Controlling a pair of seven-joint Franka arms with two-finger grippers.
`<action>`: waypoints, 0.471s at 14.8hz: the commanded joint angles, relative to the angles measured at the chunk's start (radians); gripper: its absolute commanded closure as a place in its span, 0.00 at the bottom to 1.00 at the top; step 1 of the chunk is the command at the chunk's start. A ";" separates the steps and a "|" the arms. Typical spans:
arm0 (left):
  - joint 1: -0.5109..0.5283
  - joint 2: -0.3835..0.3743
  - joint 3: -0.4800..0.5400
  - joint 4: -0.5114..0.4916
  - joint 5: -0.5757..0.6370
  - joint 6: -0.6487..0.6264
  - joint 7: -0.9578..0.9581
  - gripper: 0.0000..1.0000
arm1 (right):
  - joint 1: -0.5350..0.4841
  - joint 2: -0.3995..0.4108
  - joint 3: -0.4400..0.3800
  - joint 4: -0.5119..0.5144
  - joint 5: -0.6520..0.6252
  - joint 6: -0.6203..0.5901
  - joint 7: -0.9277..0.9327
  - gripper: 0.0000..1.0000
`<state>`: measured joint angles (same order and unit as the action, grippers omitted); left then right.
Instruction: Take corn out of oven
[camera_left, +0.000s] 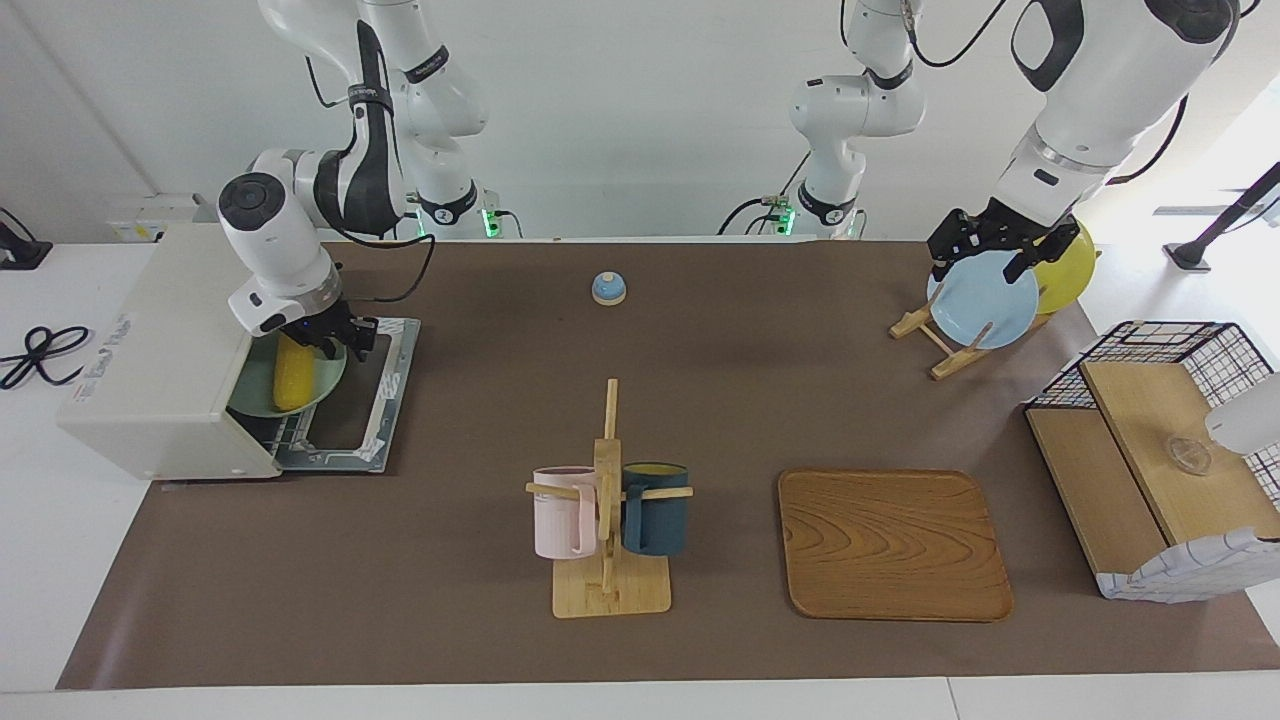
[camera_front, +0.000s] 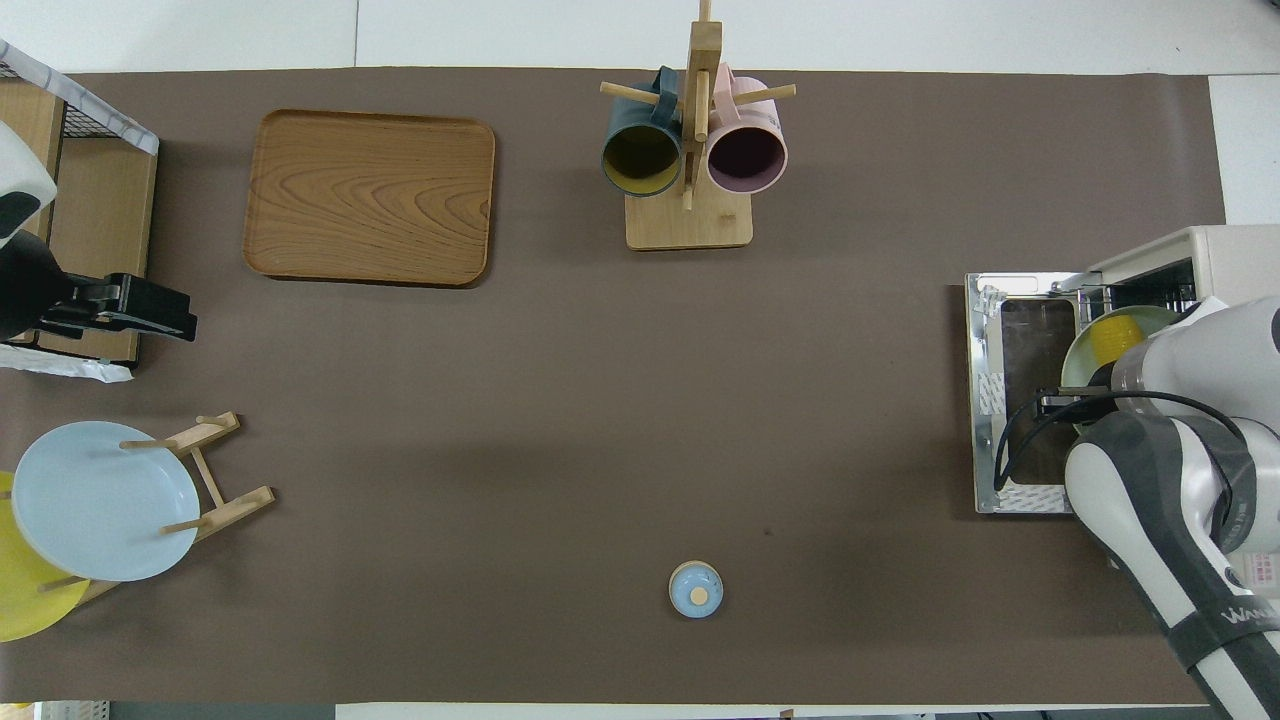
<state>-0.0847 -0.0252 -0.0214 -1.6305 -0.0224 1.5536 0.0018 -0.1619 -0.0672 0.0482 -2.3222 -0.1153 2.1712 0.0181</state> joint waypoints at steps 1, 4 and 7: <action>0.008 -0.032 -0.005 -0.040 0.007 0.025 0.004 0.00 | -0.016 -0.045 0.009 -0.069 -0.015 0.053 -0.020 0.58; 0.008 -0.032 -0.005 -0.040 0.007 0.026 0.006 0.00 | -0.014 -0.046 0.009 -0.069 -0.058 0.053 -0.020 0.88; 0.008 -0.032 -0.005 -0.040 0.006 0.026 0.007 0.00 | -0.002 -0.045 0.010 -0.059 -0.113 0.036 -0.020 1.00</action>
<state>-0.0847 -0.0252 -0.0214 -1.6307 -0.0224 1.5547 0.0018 -0.1590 -0.0947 0.0551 -2.3570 -0.1955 2.2022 0.0170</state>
